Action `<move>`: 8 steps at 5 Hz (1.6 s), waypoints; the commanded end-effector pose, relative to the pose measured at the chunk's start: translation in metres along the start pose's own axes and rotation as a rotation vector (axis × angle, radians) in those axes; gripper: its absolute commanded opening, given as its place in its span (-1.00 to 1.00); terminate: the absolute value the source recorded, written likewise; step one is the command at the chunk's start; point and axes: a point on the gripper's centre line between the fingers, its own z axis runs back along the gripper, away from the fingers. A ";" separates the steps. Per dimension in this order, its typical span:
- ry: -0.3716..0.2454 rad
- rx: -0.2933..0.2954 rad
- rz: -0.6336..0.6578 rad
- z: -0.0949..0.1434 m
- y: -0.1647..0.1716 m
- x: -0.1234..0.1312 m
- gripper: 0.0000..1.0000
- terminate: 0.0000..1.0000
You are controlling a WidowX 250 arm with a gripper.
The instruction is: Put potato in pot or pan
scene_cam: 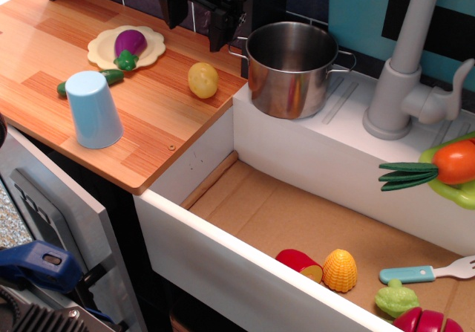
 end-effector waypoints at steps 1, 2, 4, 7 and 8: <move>0.000 0.000 0.000 0.000 0.000 0.000 1.00 -1.00; -0.047 0.034 0.022 0.002 0.000 0.001 1.00 -1.00; -0.183 0.018 0.057 -0.011 -0.001 0.002 1.00 -1.00; -0.238 -0.002 0.053 -0.032 0.008 0.007 1.00 -1.00; -0.231 -0.032 0.050 -0.040 0.011 0.007 1.00 -1.00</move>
